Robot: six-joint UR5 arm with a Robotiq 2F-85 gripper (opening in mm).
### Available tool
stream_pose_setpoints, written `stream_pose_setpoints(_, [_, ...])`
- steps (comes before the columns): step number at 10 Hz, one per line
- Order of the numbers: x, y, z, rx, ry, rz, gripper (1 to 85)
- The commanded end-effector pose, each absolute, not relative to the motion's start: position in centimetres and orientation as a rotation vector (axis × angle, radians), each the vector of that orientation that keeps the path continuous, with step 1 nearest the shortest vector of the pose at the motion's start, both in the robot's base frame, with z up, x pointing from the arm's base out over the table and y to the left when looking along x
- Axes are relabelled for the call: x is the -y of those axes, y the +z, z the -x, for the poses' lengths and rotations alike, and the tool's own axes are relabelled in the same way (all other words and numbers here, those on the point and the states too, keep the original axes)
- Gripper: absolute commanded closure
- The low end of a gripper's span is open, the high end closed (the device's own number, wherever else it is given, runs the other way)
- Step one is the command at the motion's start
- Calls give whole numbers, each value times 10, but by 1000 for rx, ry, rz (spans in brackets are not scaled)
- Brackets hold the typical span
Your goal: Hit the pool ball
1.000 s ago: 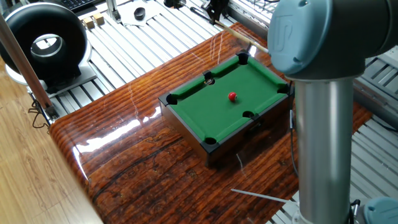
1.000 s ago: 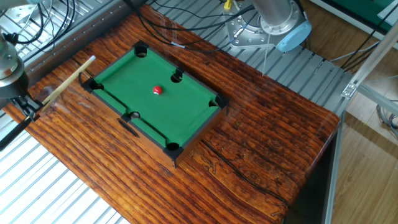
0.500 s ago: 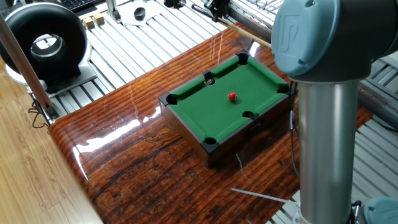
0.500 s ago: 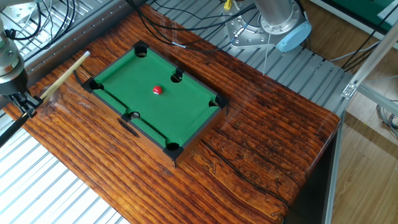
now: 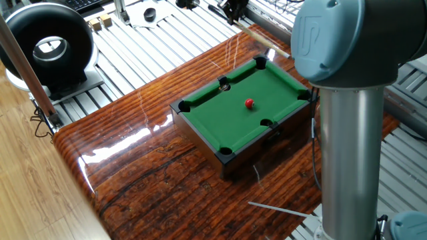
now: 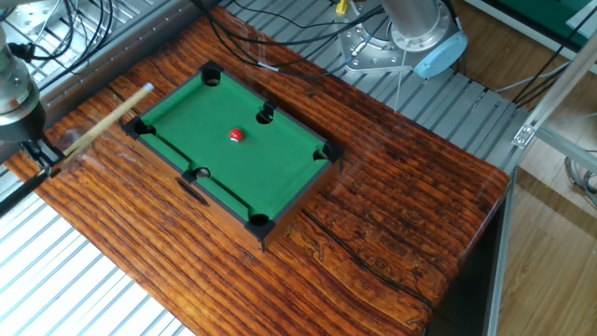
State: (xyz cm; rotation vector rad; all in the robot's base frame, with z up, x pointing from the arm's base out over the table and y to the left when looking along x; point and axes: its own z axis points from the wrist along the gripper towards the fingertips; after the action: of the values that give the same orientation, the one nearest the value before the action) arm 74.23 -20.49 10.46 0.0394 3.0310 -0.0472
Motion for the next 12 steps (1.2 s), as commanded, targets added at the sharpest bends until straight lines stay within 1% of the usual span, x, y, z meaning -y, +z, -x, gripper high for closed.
stream_pose_setpoints(1, [169,103,-742,-3005,18,-145,847])
stream_pose_setpoints(3, [147,97,-732,-2996,-14,-170,847])
stream_pose_setpoints(5, [127,92,-723,-2991,-1,-182,847])
stream_pose_setpoints(7, [129,93,-719,-2993,-17,-186,847])
stream_pose_setpoints(8, [131,93,-717,-3002,-34,-112,847])
stream_pose_setpoints(9, [126,93,-718,-3002,-10,4,847])
stream_pose_setpoints(10, [121,93,-720,-2993,18,27,847])
stream_pose_setpoints(11, [127,94,-725,-2974,-22,91,847])
stream_pose_setpoints(12, [121,94,-726,-2968,8,113,847])
